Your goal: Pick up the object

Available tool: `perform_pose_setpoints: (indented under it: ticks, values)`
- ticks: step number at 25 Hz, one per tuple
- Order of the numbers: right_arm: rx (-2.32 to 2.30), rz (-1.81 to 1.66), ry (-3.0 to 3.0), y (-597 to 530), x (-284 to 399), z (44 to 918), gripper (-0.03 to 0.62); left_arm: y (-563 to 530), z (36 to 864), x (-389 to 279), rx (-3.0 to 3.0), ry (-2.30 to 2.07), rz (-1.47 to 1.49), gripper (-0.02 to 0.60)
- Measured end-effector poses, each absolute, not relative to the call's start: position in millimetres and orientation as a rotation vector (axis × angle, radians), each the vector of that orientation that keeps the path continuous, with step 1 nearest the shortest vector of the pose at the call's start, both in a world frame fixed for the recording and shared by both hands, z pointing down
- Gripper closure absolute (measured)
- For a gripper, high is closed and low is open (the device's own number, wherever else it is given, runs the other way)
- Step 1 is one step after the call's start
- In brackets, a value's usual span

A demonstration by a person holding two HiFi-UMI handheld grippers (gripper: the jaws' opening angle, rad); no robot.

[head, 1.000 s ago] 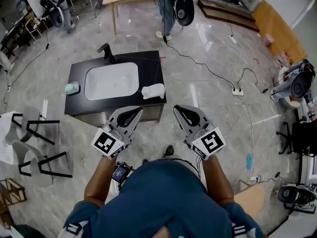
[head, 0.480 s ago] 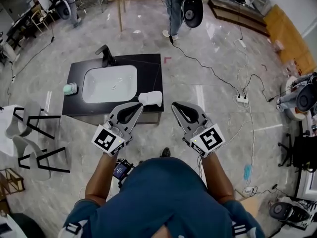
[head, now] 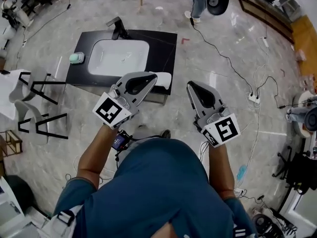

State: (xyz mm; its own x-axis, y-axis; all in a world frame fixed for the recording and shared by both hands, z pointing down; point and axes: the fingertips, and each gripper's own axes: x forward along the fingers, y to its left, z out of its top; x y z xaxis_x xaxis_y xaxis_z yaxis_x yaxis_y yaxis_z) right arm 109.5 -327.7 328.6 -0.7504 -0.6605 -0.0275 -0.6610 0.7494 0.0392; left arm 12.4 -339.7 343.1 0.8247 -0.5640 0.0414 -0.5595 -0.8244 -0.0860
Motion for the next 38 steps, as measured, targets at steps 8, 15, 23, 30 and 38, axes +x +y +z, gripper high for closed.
perform_pose_setpoints:
  ticks: [8,15,23,30,38]
  values:
    - [-1.152,0.014,2.942,-353.9,95.9,336.6,0.58,-375.9,343.1,1.1,-2.934,0.845,-0.094,0.578]
    - [-1.231,0.015,2.923,-379.4,75.0,337.7,0.58,-404.8,345.5,-18.4,-2.967,0.803,-0.042,0.578]
    - [-1.318,0.025,2.919,-401.7,49.0,341.0,0.58,-433.1,343.1,-44.6,-2.987,0.743,0.025,0.578]
    - [-1.392,0.05,2.89,-416.8,37.3,338.0,0.58,-450.5,346.1,-55.6,-2.999,0.68,0.074,0.578]
    - [-1.335,0.034,2.915,-439.5,40.7,344.6,0.58,-474.6,355.6,-49.7,-3.008,0.758,0.078,0.578]
